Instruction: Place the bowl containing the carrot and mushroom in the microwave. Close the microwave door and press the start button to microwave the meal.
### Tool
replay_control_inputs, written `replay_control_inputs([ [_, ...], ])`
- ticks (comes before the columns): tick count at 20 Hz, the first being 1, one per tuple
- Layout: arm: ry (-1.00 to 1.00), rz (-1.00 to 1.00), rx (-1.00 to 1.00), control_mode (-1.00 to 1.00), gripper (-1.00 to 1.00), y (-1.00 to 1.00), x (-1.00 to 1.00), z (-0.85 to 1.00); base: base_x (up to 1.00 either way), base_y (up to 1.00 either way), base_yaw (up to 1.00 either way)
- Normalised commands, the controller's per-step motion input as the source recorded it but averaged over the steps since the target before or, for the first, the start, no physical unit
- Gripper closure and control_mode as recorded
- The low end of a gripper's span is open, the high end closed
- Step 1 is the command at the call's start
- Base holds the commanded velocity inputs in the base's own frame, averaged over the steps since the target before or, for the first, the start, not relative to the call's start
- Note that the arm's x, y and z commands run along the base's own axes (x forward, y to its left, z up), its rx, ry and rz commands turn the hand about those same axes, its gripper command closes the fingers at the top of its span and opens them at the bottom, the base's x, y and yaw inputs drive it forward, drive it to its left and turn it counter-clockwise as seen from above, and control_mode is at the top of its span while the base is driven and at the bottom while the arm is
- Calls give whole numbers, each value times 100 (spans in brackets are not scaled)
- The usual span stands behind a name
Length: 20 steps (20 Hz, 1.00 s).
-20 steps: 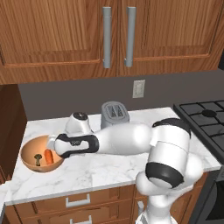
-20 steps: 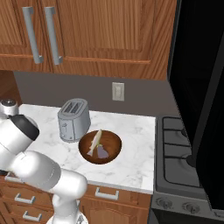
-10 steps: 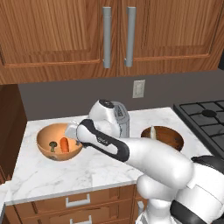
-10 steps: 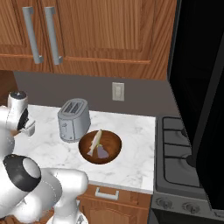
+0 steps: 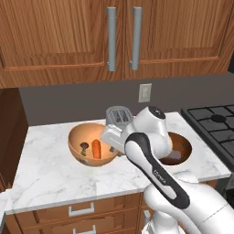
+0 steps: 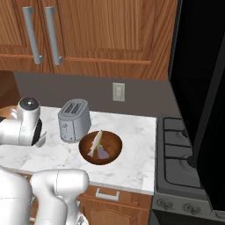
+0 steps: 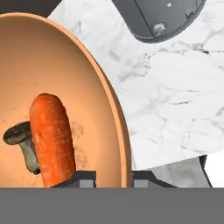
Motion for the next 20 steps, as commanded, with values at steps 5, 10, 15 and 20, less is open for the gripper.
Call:
replay_control_inputs([
  [5, -1, -17, 0, -100, 100, -92, -58, 90, 0, 0, 0],
  [10, 0, -18, 0, -100, 100, -89, -46, 86, 0, 0, 0],
  [15, 0, -19, -4, -100, 100, -84, -34, 71, 0, 0, 0],
  [20, 0, -20, -9, -100, 100, -79, -37, 45, 0, 0, 0],
])
